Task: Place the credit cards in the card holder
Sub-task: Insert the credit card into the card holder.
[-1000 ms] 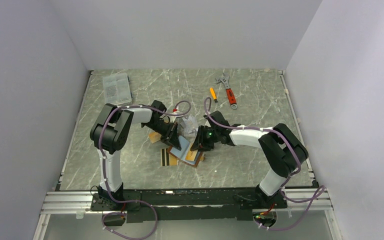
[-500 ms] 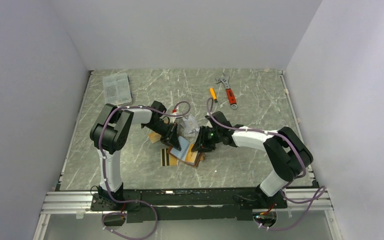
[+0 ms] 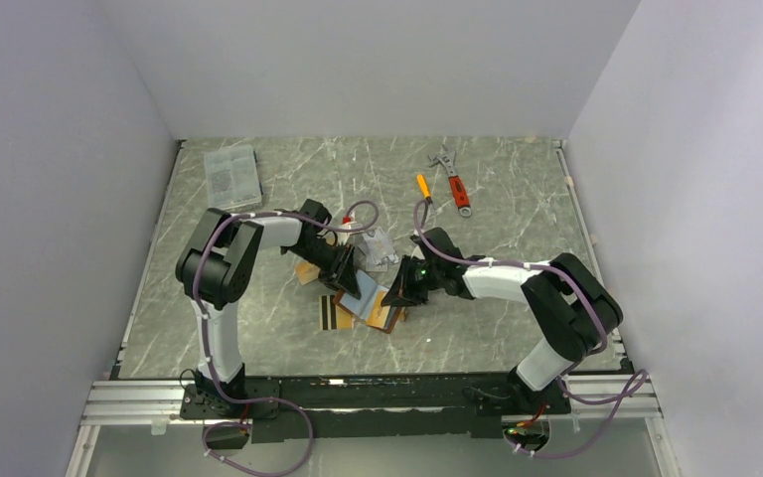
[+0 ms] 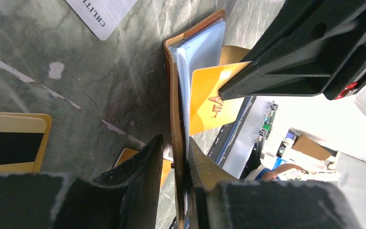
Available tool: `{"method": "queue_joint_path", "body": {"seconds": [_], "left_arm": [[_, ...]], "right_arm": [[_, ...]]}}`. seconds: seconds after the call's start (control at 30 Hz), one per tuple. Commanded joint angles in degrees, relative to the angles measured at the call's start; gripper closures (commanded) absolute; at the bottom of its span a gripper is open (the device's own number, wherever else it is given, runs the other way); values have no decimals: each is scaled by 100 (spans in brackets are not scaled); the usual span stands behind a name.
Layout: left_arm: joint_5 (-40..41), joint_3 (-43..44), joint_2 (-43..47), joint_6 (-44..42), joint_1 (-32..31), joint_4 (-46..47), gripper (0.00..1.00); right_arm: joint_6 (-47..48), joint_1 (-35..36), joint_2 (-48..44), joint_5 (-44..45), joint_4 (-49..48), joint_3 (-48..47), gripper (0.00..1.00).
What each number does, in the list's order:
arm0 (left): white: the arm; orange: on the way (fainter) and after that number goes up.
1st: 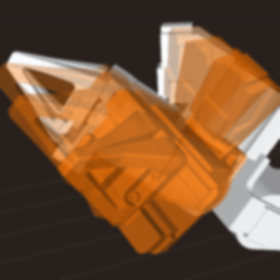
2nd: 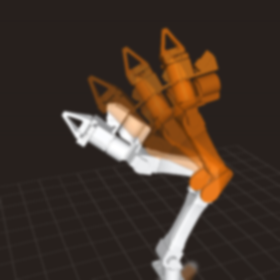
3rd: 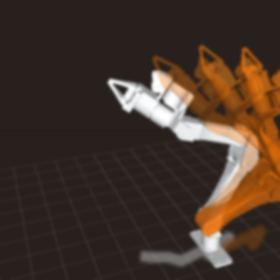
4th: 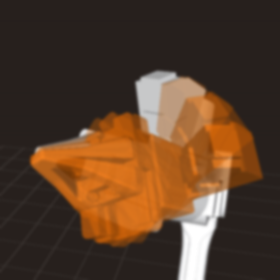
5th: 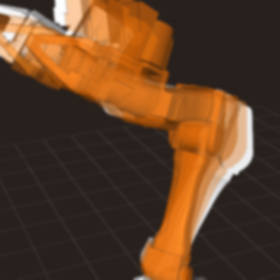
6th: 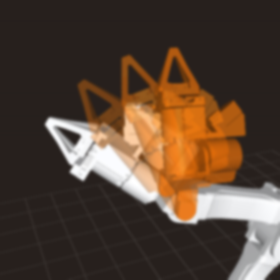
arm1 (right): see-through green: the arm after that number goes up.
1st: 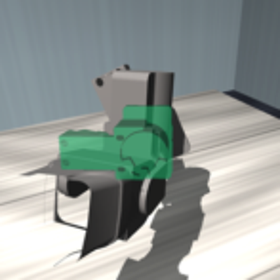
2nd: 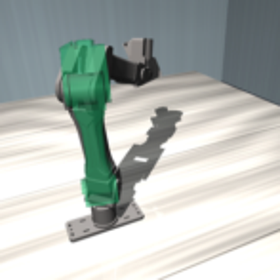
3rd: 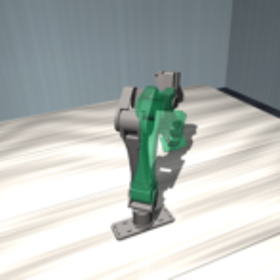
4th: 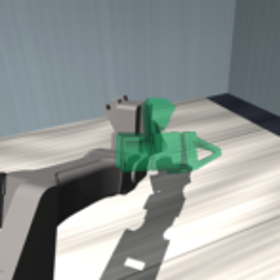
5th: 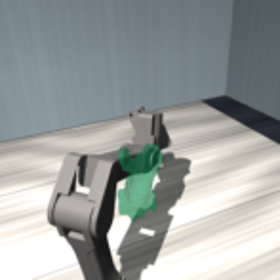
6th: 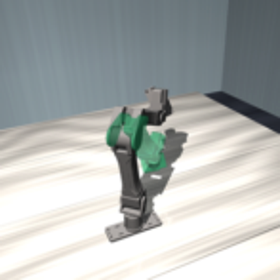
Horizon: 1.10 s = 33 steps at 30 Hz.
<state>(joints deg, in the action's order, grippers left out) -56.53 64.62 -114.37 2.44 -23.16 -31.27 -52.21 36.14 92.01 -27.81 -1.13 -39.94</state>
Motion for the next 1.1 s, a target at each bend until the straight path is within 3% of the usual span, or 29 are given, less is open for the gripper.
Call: {"method": "queue_joint_path", "body": {"seconds": [0.0, 0.1, 0.3, 0.5, 0.7, 1.07], "left_arm": [[90, 5, 418, -37, -17, -48, 67], [136, 3, 520, -107, -5, -99, 59], [401, 134, 633, -173, 85, -237, 58], [788, 153, 653, -391, 118, -302, 74], [633, 9, 685, -288, 124, -157, 89], [-138, -334, 420, 538, 118, 482, 94]], "right_arm": [[-211, -8, -163, 29, -533, 232, 100], [-263, -15, -189, 9, -761, 326, 100], [-281, -11, -111, -49, -903, 393, 100], [-238, -11, -169, 9, -875, 447, 100], [-459, -14, -268, 133, -1291, 569, 100], [-1133, 5, -563, 764, -2496, 1136, 100]]}}
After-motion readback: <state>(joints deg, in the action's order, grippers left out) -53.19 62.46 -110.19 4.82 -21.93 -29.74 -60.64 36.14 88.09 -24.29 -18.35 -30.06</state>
